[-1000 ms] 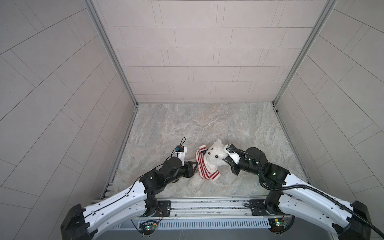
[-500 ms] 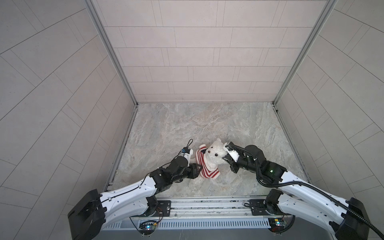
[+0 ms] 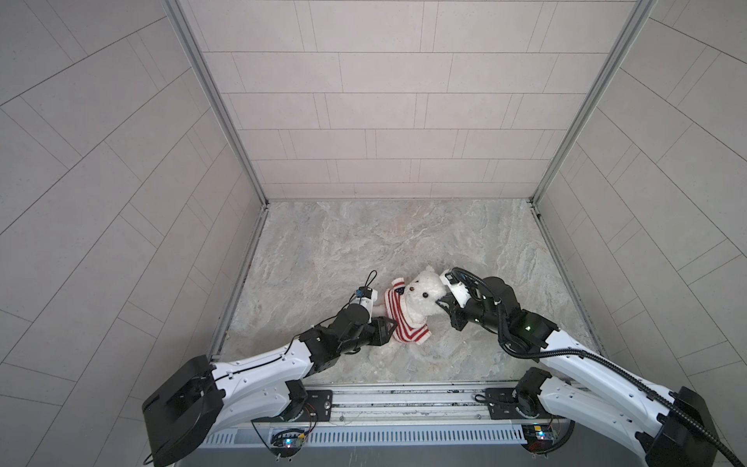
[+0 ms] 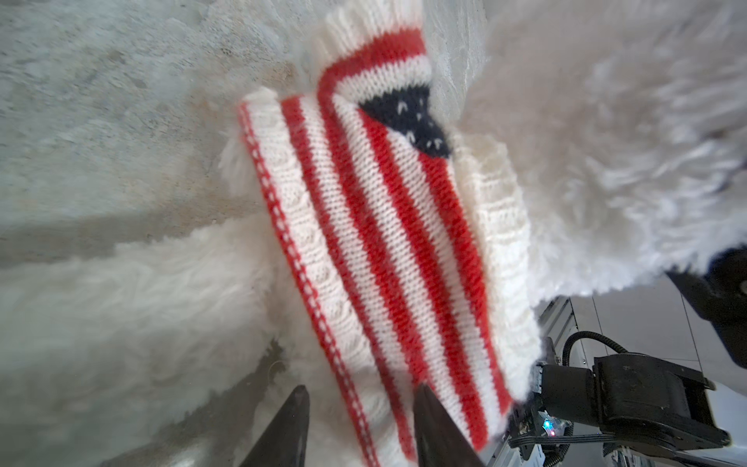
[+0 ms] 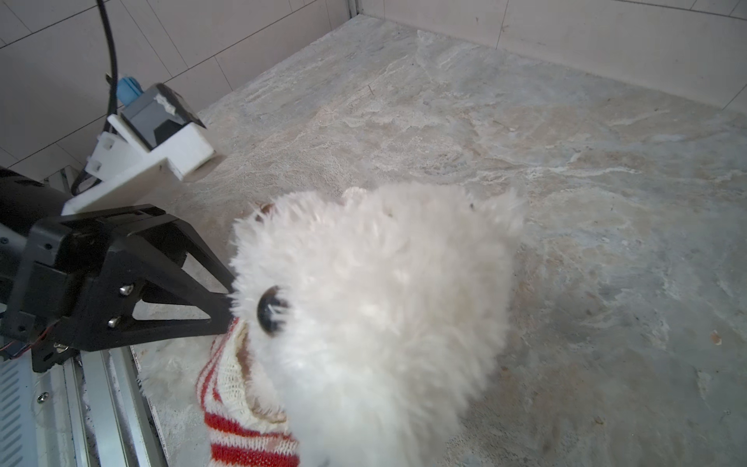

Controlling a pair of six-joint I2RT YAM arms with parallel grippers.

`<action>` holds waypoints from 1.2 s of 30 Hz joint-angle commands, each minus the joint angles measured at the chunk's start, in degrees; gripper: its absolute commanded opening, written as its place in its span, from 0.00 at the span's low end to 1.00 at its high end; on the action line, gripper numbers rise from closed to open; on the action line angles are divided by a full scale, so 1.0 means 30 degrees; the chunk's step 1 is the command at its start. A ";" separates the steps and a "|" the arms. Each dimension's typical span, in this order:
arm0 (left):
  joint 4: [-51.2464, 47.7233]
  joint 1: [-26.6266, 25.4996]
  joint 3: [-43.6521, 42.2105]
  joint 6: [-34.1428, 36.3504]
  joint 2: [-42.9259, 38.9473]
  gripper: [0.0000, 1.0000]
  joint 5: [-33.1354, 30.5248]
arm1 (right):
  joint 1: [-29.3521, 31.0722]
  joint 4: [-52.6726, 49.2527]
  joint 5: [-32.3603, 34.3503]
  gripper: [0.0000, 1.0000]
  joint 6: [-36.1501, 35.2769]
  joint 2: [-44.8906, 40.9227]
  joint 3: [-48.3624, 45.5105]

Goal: Dress the teddy bear

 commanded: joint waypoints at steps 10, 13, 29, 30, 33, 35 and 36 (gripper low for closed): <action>-0.1906 0.1258 -0.0687 0.0319 -0.2388 0.46 -0.0694 | -0.2371 -0.2168 -0.0874 0.00 0.3189 -0.0036 0.1362; -0.1865 0.1228 -0.0209 0.0819 -0.2234 0.46 0.0193 | -0.2371 -0.2040 -0.1029 0.00 0.3403 0.0151 0.1361; 0.2471 0.0874 0.1332 0.0486 0.2015 0.46 0.2730 | -0.2337 -0.0860 -0.1718 0.00 0.3316 -0.0287 0.0604; 0.2908 0.0865 0.1380 0.0344 0.2224 0.46 0.2932 | -0.2314 -0.0798 -0.1775 0.00 0.3316 -0.0361 0.0549; 0.3365 0.0889 0.1579 0.0144 0.2643 0.46 0.3076 | -0.2313 -0.0762 -0.1779 0.00 0.3272 -0.0534 0.0465; 0.3477 0.0877 0.1672 0.0071 0.2887 0.46 0.3106 | -0.2313 -0.0788 -0.1694 0.00 0.3228 -0.0621 0.0400; 0.3510 0.0874 0.1671 -0.0024 0.2948 0.46 0.3047 | -0.2313 -0.0791 -0.1665 0.00 0.3202 -0.0633 0.0395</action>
